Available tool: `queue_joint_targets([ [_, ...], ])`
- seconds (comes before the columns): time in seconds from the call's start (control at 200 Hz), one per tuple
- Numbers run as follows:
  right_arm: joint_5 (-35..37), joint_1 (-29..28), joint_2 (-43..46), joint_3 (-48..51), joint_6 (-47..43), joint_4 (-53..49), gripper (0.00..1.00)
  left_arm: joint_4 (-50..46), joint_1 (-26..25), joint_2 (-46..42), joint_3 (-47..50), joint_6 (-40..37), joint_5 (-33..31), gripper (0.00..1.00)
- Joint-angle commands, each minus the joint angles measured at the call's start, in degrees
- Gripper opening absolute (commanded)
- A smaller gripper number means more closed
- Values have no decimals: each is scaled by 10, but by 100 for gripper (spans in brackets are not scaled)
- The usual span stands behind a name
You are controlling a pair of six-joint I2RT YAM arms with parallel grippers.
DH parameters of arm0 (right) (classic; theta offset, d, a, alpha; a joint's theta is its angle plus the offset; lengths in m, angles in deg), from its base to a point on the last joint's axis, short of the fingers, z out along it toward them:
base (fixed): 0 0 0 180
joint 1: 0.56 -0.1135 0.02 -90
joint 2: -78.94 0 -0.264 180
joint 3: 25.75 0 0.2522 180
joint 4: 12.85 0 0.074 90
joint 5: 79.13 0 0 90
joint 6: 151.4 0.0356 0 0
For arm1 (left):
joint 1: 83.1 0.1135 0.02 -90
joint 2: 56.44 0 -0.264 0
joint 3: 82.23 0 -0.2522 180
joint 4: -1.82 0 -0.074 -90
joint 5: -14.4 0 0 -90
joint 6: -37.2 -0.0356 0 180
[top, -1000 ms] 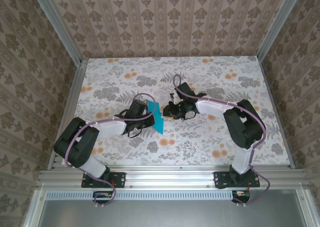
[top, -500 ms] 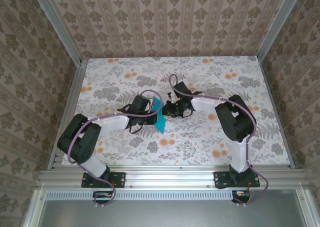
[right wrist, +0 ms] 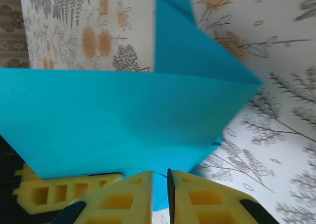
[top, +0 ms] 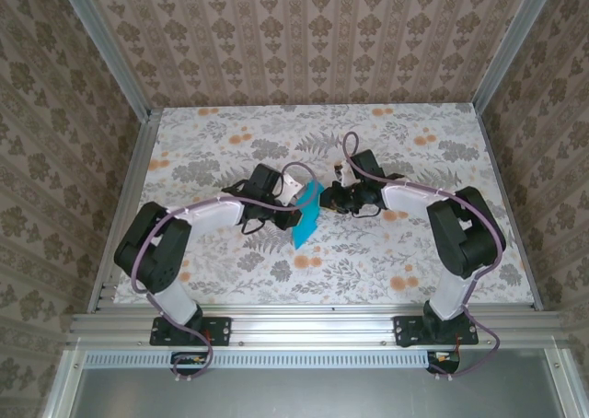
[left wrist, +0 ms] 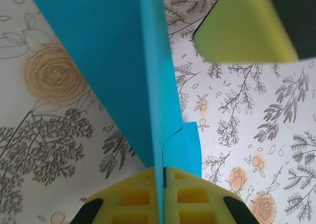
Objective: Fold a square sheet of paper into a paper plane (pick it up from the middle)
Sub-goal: Fold the wing for the fifth time at the center of the table.
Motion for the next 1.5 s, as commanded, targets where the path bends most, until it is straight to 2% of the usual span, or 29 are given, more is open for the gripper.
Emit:
queue_joint_targets([
  [0.0,-34,-9,-24,-2,6,34,17,-40,5,22,-22,-49,29,0],
  [0.295,-36,-13,-75,-20,6,49,14,-30,11,47,-37,-26,44,2],
  [0.41,-38,-13,-89,-19,7,54,13,-28,11,52,-39,-18,46,5],
  [0.535,-28,-13,-98,-14,11,55,13,-10,14,52,-35,11,58,14],
  [0.685,-7,-13,-110,-7,30,60,12,57,15,38,2,111,59,28],
  [0.84,7,-19,-114,-2,54,68,12,173,8,10,68,239,40,34],
  [0.905,15,-21,-115,-3,63,66,12,202,2,-3,93,283,13,35],
  [1.095,30,-27,-119,-4,84,66,12,243,-33,-52,148,370,-70,35],
  [1.235,35,-27,-121,-4,94,66,12,255,-52,-59,170,429,-98,31],
  [1.495,38,-27,-125,-7,111,68,12,238,-78,-66,188,468,-148,26],
])
